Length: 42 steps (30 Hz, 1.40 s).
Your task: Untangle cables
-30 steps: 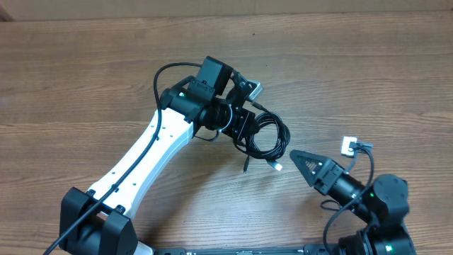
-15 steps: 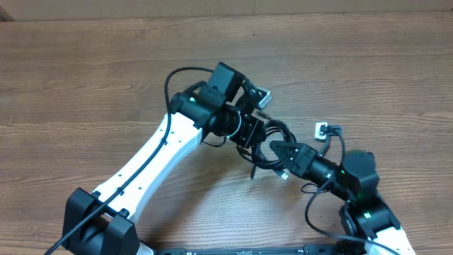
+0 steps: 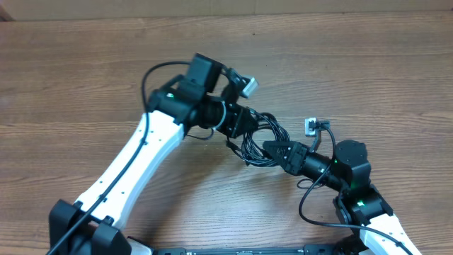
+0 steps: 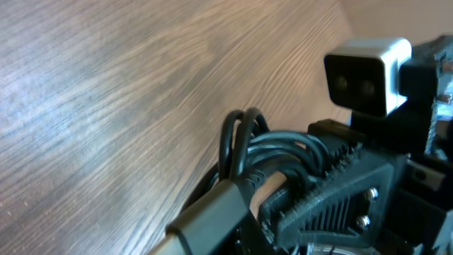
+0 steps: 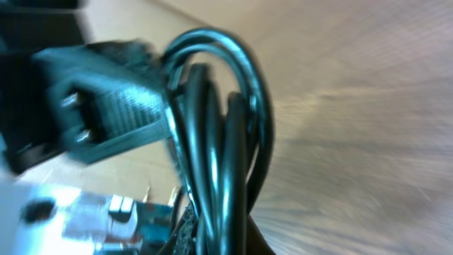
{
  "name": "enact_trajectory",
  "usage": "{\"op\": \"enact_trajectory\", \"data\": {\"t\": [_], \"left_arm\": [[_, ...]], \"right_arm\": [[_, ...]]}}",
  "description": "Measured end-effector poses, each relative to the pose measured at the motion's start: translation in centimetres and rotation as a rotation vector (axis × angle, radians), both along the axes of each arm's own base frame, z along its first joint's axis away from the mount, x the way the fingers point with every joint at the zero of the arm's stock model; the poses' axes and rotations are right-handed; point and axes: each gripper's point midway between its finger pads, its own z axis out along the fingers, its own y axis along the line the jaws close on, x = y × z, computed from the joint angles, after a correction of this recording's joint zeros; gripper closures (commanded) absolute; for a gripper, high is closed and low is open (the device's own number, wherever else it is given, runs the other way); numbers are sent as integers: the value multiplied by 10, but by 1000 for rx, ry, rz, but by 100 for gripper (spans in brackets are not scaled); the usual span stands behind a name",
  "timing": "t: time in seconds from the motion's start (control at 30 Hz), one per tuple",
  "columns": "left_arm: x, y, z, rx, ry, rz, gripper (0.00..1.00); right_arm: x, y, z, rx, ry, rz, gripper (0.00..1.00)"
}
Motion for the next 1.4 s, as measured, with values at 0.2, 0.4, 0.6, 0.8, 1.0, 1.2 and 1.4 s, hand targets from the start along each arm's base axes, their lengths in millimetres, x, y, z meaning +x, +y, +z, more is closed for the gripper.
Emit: {"op": "enact_trajectory", "data": {"t": [0.2, 0.4, 0.6, 0.8, 1.0, 1.2, 1.4], "left_arm": [[0, 7, 20, -68, -13, 1, 96], [-2, 7, 22, -56, -22, 6, 96], [5, 17, 11, 71, 8, 171, 96], [11, 27, 3, 141, 105, 398, 96], [70, 101, -17, 303, 45, 812, 96], [78, 122, -21, 354, 30, 910, 96], [72, 109, -21, 309, 81, 869, 96]], "right_arm": [[-15, 16, 49, 85, -265, 166, 96], [-28, 21, 62, 114, -344, 255, 96], [-25, 22, 55, 110, -314, 259, 96], [-20, 21, 47, 97, -275, 232, 87], [-30, 23, 33, 77, -203, 272, 85], [-19, 20, 5, 30, -84, 209, 72], [-8, 17, -12, 8, -7, 148, 56]]}}
